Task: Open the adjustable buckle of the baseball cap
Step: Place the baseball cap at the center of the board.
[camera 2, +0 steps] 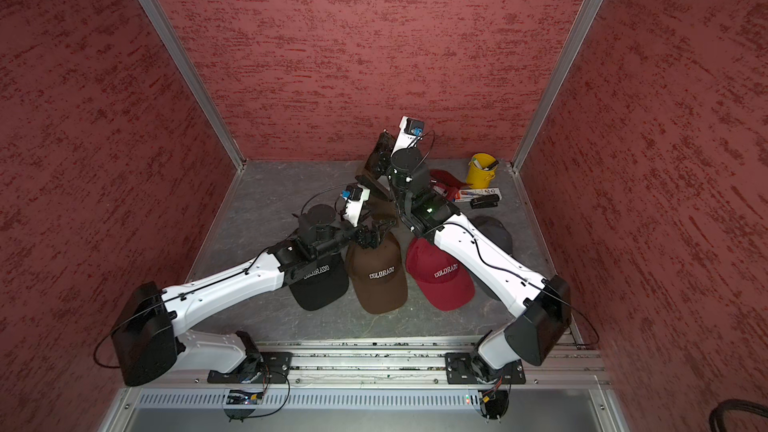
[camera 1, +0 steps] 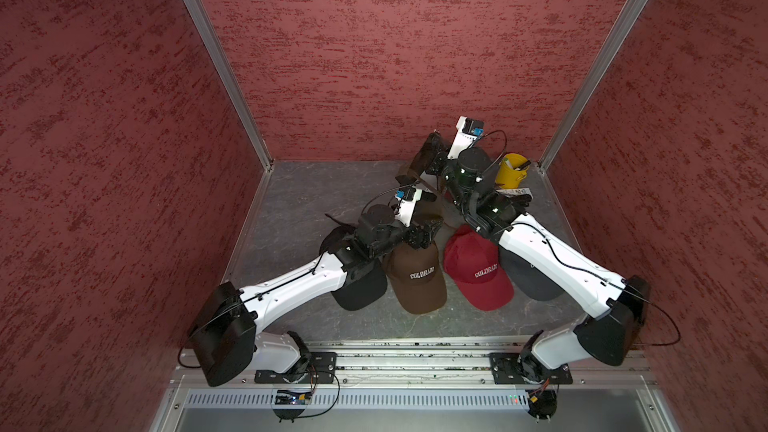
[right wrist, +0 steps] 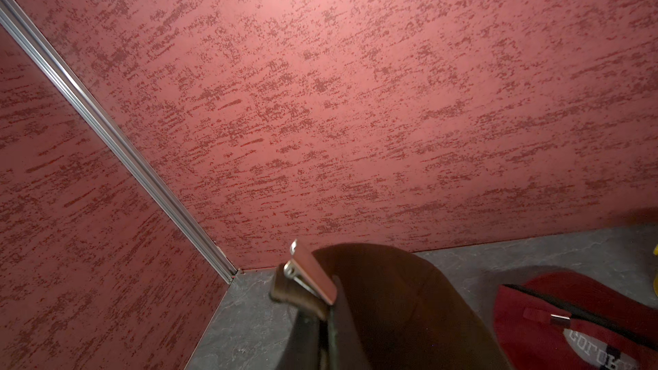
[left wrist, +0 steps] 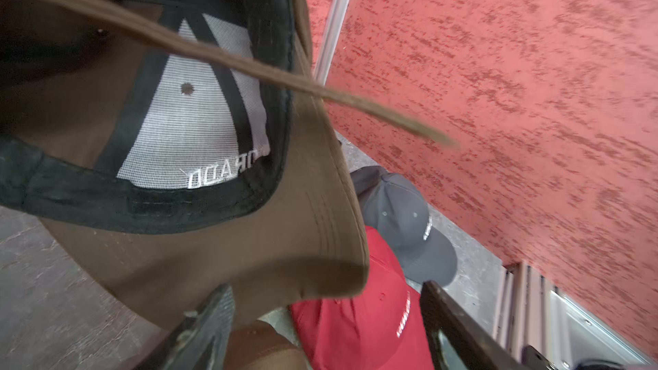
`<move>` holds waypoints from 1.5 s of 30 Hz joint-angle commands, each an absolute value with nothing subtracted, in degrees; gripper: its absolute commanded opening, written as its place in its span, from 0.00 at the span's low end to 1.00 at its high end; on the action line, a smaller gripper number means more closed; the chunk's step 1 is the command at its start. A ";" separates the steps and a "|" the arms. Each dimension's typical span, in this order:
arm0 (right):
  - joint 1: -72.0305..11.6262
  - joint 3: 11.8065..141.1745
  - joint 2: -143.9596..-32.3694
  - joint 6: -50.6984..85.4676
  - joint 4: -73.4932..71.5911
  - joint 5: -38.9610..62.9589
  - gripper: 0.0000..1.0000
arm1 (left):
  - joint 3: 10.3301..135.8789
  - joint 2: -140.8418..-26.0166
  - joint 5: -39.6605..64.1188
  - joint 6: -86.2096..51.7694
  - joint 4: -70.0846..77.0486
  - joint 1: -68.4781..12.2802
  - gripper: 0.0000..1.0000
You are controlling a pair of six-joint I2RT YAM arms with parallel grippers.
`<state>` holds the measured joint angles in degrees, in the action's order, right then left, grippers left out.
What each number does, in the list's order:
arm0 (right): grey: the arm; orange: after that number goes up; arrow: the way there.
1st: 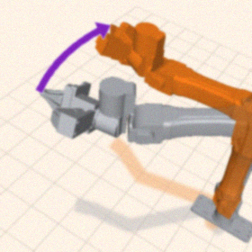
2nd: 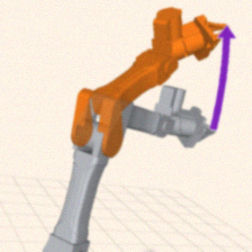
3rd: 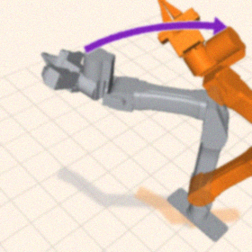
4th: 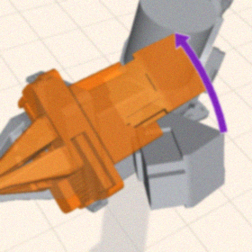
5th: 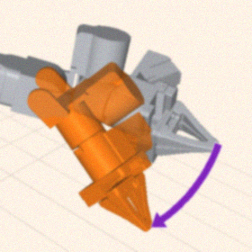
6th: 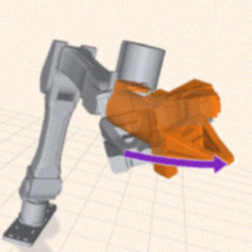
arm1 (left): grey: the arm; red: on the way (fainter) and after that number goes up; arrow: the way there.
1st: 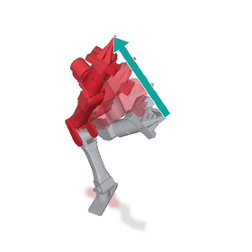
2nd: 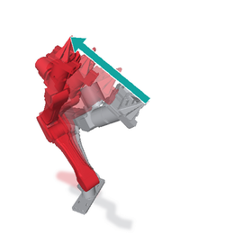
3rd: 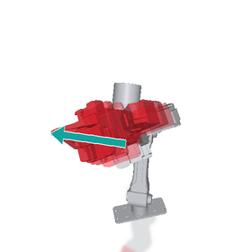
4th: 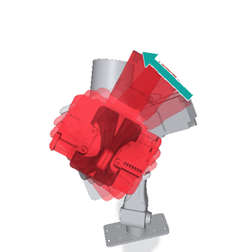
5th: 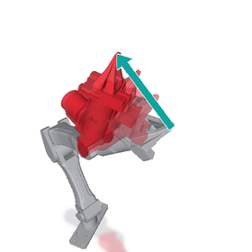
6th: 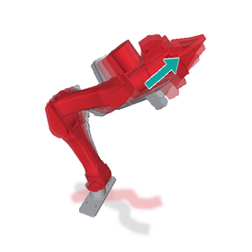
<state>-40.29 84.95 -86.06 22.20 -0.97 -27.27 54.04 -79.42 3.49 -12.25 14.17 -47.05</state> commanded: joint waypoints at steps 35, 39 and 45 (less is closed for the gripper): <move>-39.91 84.02 -84.87 19.76 -4.74 -16.82 0.41 | 52.36 -78.91 2.62 -17.03 17.83 -38.34 0.00; -39.31 83.06 -82.31 16.65 -4.91 -17.59 0.55 | 54.74 -80.85 10.97 -20.62 15.60 -33.22 0.00; -38.93 77.90 -76.44 14.58 -5.35 -20.14 0.62 | 60.13 -88.20 22.76 -28.12 15.13 -25.97 0.00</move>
